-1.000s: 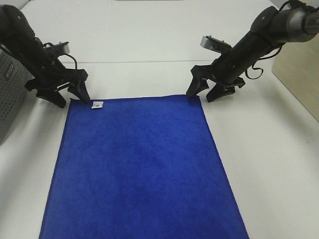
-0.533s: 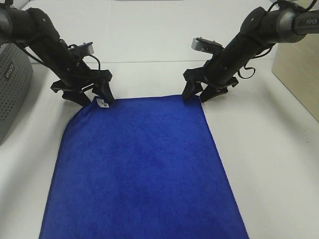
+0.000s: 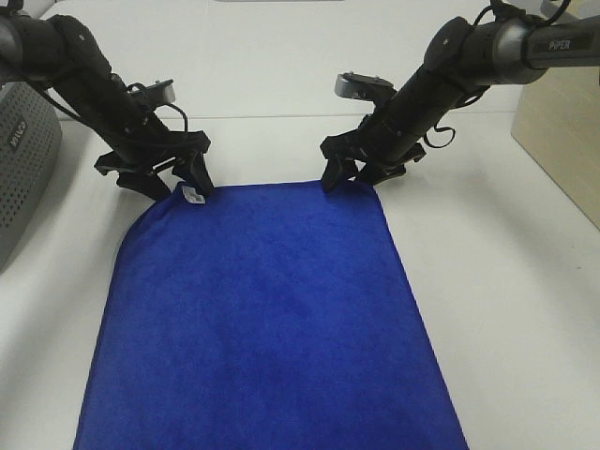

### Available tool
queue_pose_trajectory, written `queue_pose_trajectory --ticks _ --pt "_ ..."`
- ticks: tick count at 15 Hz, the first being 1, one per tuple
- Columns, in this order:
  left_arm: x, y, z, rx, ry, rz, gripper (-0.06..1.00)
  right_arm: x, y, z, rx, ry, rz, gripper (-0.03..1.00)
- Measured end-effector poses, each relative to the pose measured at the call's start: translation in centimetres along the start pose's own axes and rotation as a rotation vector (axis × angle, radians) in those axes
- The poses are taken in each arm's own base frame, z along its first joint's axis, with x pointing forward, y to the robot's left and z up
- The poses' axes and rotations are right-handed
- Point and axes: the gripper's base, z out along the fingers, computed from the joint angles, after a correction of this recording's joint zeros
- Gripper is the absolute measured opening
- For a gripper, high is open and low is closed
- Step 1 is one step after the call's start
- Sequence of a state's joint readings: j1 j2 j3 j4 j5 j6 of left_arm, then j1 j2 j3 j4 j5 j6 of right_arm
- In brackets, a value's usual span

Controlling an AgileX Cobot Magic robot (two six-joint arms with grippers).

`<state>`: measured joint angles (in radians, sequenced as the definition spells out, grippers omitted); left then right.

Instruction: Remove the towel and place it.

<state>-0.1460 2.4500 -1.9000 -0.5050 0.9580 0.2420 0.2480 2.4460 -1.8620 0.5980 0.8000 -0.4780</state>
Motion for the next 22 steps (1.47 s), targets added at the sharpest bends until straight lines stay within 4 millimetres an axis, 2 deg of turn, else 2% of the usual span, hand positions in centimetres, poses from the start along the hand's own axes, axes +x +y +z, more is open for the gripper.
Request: queue_pose_trajectory --ticks 3,5,8,9,10,11,13,19,22 --pt "0.0 0.0 0.0 -0.004 0.003 0.003 0.67 0.0 0.3 0.5 0.012 0.004 -0.01 0.61" --pt "0.0 0.1 0.0 -0.011 0.005 0.009 0.65 0.0 0.0 0.5 0.037 0.003 -0.012 0.51" --pt "0.2 0.4 0.3 -0.025 0.021 0.016 0.35 0.0 -0.4 0.5 0.083 0.013 -0.023 0.22" --pt "0.2 0.4 0.4 -0.025 0.023 0.022 0.29 0.1 -0.5 0.6 0.089 0.016 -0.029 0.16" --pt "0.3 0.5 0.5 -0.025 0.024 0.026 0.14 0.1 -0.5 0.6 0.091 0.017 -0.031 0.06" --pt "0.3 0.5 0.6 -0.024 0.025 0.035 0.05 0.1 -0.5 0.6 0.091 0.017 -0.031 0.02" --pt "0.3 0.5 0.6 -0.024 0.025 0.042 0.02 0.1 -0.5 0.6 0.091 0.017 -0.031 0.02" --pt "0.1 0.5 0.4 -0.037 0.011 0.06 0.02 -0.2 -0.5 0.4 0.097 0.005 -0.038 0.02" --pt "-2.3 -0.2 -1.1 -0.076 -0.118 0.13 0.02 -1.9 -0.9 -0.1 0.157 -0.073 -0.094 0.02"
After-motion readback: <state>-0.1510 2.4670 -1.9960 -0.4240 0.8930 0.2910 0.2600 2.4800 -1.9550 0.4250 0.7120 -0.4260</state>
